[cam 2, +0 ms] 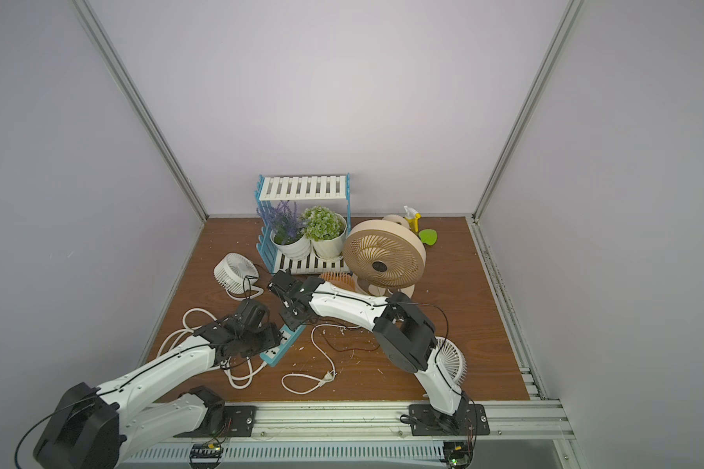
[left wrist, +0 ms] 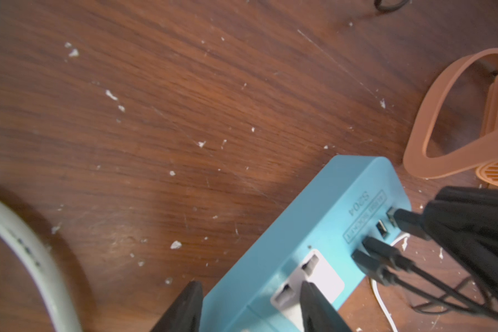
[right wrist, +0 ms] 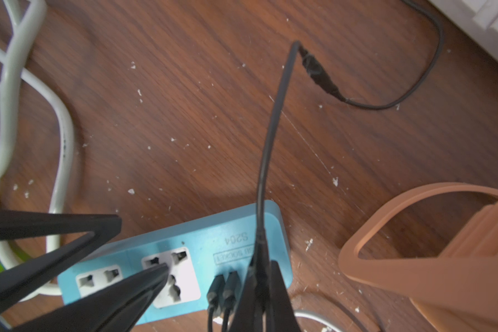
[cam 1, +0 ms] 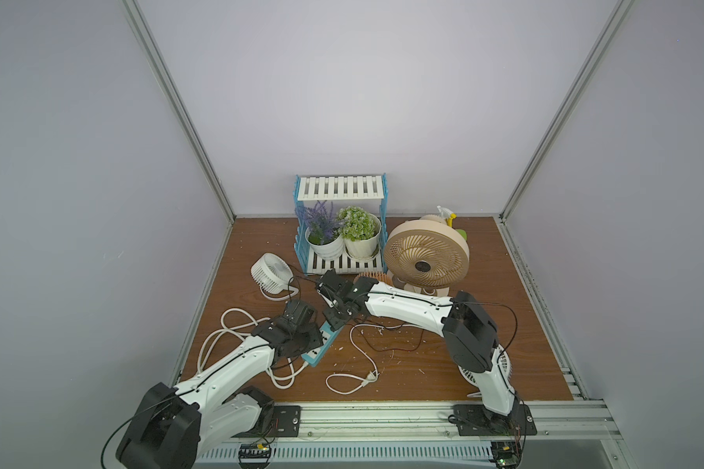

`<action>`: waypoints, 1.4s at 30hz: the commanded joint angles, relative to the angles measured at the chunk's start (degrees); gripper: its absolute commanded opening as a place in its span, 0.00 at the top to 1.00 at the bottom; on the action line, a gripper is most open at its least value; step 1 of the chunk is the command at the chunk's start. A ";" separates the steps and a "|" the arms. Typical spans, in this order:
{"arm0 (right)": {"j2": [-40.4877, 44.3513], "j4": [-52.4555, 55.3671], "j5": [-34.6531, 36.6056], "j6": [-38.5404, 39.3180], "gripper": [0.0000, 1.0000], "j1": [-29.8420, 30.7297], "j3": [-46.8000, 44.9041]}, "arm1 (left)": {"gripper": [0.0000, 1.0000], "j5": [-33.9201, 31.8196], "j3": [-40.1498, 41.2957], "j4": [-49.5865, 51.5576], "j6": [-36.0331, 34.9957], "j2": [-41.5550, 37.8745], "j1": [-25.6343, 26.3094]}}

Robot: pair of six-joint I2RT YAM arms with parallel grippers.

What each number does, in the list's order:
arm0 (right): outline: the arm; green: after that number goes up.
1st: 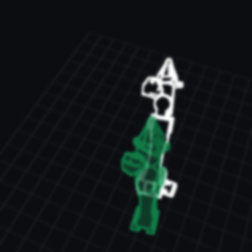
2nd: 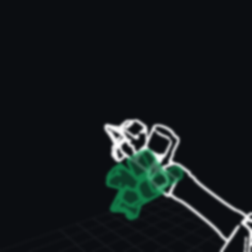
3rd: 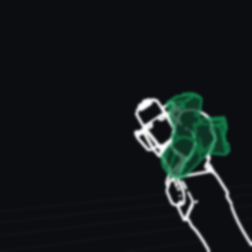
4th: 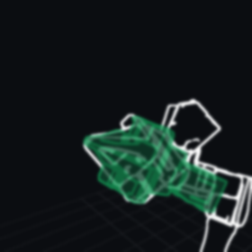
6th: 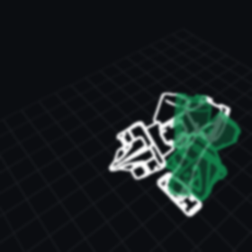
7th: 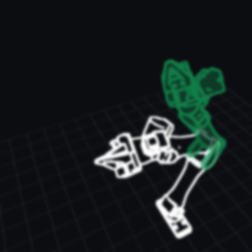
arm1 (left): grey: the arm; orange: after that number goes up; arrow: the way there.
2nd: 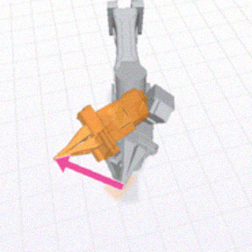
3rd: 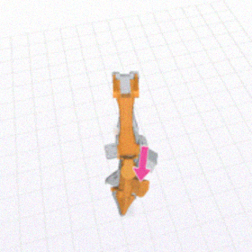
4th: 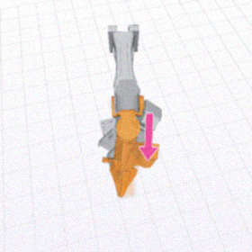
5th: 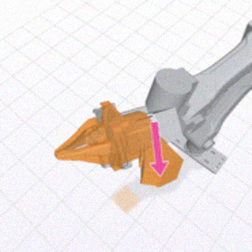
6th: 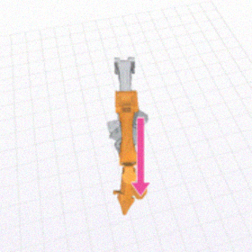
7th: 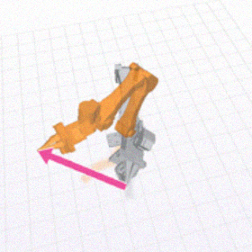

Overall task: Unplug the desk fan from the power strip
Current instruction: Remove the plug from the socket, then place the plug at the center of the board.

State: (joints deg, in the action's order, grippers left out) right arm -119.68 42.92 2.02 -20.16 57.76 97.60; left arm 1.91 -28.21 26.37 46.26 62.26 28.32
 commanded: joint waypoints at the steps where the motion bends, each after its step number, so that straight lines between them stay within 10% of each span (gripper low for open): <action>1: 4.03 -1.62 1.27 -0.56 0.99 0.07 -0.28 | 0.44 -4.44 2.41 8.70 -1.07 2.86 0.34; 42: -8.40 1.07 3.00 2.03 0.95 -1.52 18.02 | 0.39 -4.42 2.16 7.31 -1.23 0.04 0.34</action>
State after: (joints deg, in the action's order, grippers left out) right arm -126.58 42.87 5.19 -19.14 56.82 113.36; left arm 0.56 -28.25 26.76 45.08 61.36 28.32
